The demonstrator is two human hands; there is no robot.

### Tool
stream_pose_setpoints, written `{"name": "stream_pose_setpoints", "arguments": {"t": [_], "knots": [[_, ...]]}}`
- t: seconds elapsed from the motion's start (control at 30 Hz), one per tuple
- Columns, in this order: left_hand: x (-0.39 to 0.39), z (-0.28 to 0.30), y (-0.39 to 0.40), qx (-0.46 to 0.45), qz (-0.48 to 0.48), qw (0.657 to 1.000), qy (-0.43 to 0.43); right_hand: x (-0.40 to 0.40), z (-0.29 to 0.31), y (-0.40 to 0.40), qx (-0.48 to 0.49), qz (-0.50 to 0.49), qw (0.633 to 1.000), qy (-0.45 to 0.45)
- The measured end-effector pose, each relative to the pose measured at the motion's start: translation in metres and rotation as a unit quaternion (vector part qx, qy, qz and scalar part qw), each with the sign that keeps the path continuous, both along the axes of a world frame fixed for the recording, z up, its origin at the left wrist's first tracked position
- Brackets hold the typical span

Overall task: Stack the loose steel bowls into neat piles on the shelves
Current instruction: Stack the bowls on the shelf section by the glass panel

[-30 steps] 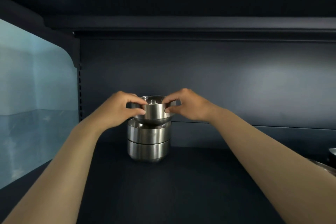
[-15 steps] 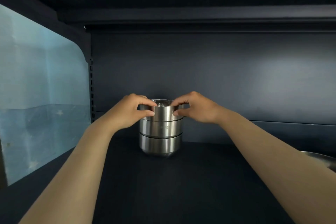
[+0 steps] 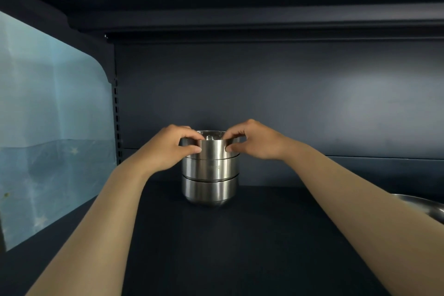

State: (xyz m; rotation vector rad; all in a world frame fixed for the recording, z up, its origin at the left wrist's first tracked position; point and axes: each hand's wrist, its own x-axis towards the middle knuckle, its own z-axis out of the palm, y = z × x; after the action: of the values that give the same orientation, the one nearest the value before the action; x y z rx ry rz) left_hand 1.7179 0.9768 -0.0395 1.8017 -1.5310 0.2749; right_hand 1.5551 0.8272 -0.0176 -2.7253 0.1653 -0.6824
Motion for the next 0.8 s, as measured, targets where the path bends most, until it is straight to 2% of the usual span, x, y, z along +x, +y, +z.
{"name": "stream_pose_setpoints", "arguments": {"t": [0.33, 0.47, 0.6, 0.8], "knots": [[-0.006, -0.005, 0.001, -0.03, 0.002, 1.0, 0.004, -0.005, -0.001, 0.009, 0.016, -0.025, 0.999, -0.031], [-0.023, -0.004, -0.002, -0.096, -0.004, 0.995, -0.026, -0.023, -0.006, 0.012, 0.003, -0.048, 0.996, -0.069], [-0.053, -0.007, -0.012, -0.121, -0.04, 0.989, -0.08, -0.07, -0.014, 0.008, -0.006, -0.082, 0.994, -0.072], [-0.112, -0.025, -0.026, -0.058, -0.12, 0.988, -0.082, -0.177, -0.023, -0.001, 0.01, -0.163, 0.985, -0.049]]}}
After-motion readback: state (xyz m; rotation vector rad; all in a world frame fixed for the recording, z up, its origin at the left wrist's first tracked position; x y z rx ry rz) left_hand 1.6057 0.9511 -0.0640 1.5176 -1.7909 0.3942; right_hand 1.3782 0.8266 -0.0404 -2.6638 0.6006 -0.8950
